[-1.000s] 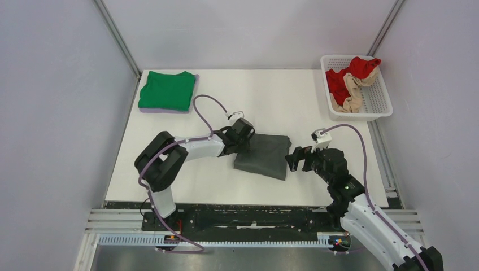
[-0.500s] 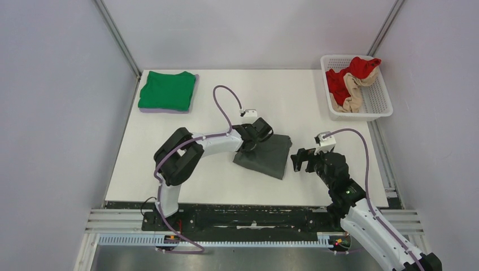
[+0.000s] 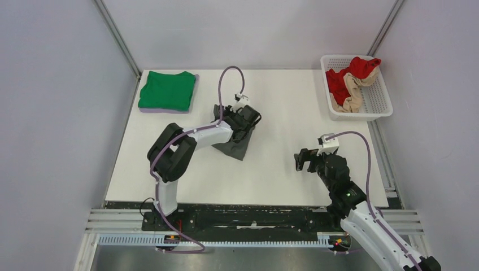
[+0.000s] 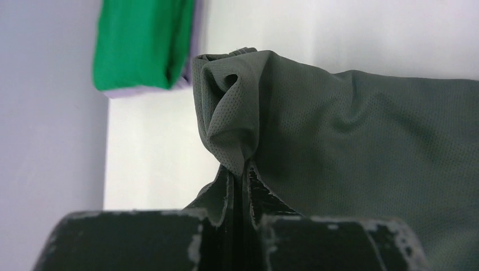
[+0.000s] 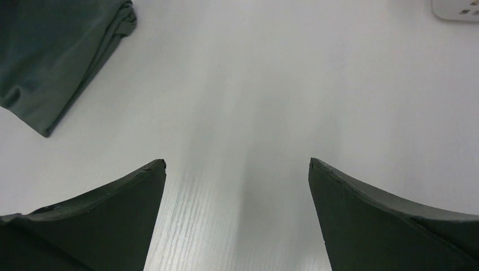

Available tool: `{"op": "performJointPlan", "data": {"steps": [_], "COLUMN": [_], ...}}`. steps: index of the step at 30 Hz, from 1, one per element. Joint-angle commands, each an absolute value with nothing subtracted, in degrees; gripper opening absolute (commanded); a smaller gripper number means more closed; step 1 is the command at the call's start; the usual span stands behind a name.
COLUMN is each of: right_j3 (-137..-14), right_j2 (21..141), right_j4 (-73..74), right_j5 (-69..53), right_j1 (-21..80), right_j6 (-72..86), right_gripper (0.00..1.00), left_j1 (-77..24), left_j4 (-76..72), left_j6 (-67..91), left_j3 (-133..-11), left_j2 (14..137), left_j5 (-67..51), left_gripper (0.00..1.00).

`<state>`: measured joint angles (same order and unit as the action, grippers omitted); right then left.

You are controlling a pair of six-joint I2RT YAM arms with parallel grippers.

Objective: Fold and stack the t-shirts
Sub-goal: Put the neatly folded tshirt into the corner of the board with the left arm

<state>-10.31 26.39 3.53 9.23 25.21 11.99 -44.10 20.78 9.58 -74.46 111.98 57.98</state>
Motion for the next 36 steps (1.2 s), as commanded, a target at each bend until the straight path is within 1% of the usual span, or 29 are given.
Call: {"op": "performJointPlan", "data": {"steps": [1,5,11,14,20,23,30,36], "right_j3": [-9.1,-8.4,-7.9,-8.1,-8.7,-9.0,-9.2,-9.2], "right_j2": [25.1,24.0,23.5,23.7,25.7,26.6,29.1,29.6], "right_j4": [0.4,0.5,-1.2,-1.2,-0.4,-0.2,-0.5,-0.2], "right_j5": [14.3,16.3,19.8,20.9,24.1,24.2,24.4,25.1], "right_j1": [25.0,25.0,25.0,25.0,25.0,25.0,25.0,25.0], "right_j6": [12.3,12.4,12.3,12.1,12.4,12.4,12.7,12.6], "right_gripper": [0.98,0.99,0.98,0.99,0.98,0.98,0.99,0.98], "left_j1": [-38.4,-32.5,-26.0,-24.0,-21.7,-21.0,-19.9,-16.7], "left_j4": [0.5,-11.5,-17.8,-19.1,-16.5,-14.0,-5.8,2.1], "left_j6": [-12.6,-22.2,-32.5,-37.5,-40.1,-40.1,-34.1,-29.8], "left_j3": [-73.8,-73.7,-78.2,-80.9,-86.1,-88.7,-93.1,-96.8], "left_j2": [109.1,109.1,111.4,112.6,112.8,112.8,108.4,109.6], "left_j5": [64.0,59.0,52.5,51.5,49.9,51.3,46.2,42.5], "left_gripper": [0.02,0.02,0.02,0.02,0.02,0.02,0.02,0.02]}}
